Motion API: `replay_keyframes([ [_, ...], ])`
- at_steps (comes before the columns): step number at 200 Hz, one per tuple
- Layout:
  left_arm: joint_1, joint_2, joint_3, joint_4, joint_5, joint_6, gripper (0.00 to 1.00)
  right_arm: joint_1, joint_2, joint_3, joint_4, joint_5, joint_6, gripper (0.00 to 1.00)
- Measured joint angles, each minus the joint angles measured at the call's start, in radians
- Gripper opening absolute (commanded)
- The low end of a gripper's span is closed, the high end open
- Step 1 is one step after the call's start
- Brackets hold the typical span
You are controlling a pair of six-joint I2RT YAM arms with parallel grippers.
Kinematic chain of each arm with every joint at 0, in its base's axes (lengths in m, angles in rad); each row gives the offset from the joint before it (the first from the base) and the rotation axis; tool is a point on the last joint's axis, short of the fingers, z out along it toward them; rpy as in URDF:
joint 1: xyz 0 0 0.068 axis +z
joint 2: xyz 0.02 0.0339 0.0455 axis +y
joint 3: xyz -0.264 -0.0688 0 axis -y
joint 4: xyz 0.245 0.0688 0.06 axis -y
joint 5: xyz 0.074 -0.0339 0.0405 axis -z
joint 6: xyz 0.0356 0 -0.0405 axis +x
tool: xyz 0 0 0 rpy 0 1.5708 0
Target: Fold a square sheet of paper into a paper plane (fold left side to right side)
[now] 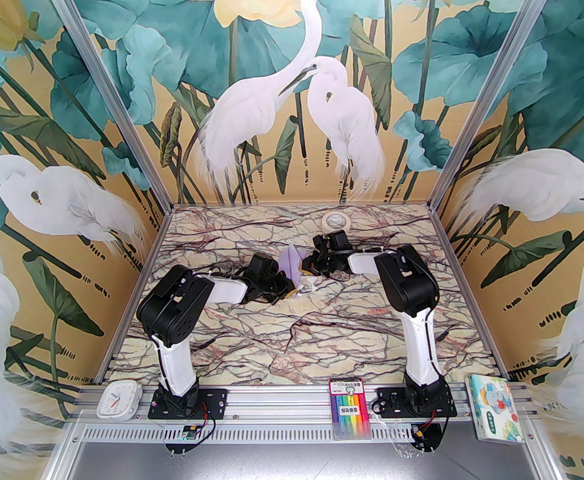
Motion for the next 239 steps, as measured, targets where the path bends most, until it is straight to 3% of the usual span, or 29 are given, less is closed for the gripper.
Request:
replay_keyframes([
  [71,0.003,-0.028,0.058,-0.159,-0.027,0.040,0.07,0.004,0.002,0.027,-0.057,0.025,-0.018,0.01],
  [124,0.039,-0.031,0.233,-0.263,-0.030,0.103,0.06,0.004,0.003,0.032,-0.066,0.028,-0.019,0.01],
  [161,0.055,0.045,0.346,-0.265,-0.026,0.131,0.06,0.004,0.005,0.033,-0.066,0.028,-0.019,0.01],
  [239,0.055,0.151,0.361,-0.334,-0.055,0.174,0.04,0.004,0.005,0.035,-0.067,0.025,-0.019,0.01],
])
